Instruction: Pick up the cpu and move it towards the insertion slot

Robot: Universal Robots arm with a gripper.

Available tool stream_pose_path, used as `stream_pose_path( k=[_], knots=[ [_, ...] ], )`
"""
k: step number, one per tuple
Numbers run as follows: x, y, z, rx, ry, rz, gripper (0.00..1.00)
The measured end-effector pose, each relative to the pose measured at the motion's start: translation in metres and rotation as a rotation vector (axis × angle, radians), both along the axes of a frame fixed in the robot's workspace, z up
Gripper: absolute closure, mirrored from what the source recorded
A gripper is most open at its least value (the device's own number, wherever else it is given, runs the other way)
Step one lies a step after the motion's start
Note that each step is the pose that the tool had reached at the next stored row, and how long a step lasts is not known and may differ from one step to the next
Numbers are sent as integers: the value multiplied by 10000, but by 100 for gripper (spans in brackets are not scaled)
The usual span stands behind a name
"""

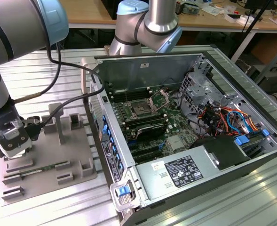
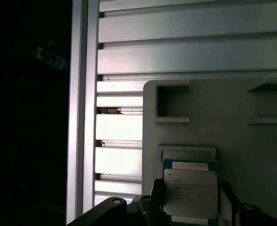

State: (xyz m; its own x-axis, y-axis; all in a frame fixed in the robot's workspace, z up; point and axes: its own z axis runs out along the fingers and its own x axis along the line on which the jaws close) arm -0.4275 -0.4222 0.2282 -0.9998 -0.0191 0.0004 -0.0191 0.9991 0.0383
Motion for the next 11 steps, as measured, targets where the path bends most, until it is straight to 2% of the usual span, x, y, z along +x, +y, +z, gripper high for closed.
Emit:
stream_pose_path(
  k=[11],
  knots=[
    [0, 0, 176, -1, 1, 0, 45]
  ],
)
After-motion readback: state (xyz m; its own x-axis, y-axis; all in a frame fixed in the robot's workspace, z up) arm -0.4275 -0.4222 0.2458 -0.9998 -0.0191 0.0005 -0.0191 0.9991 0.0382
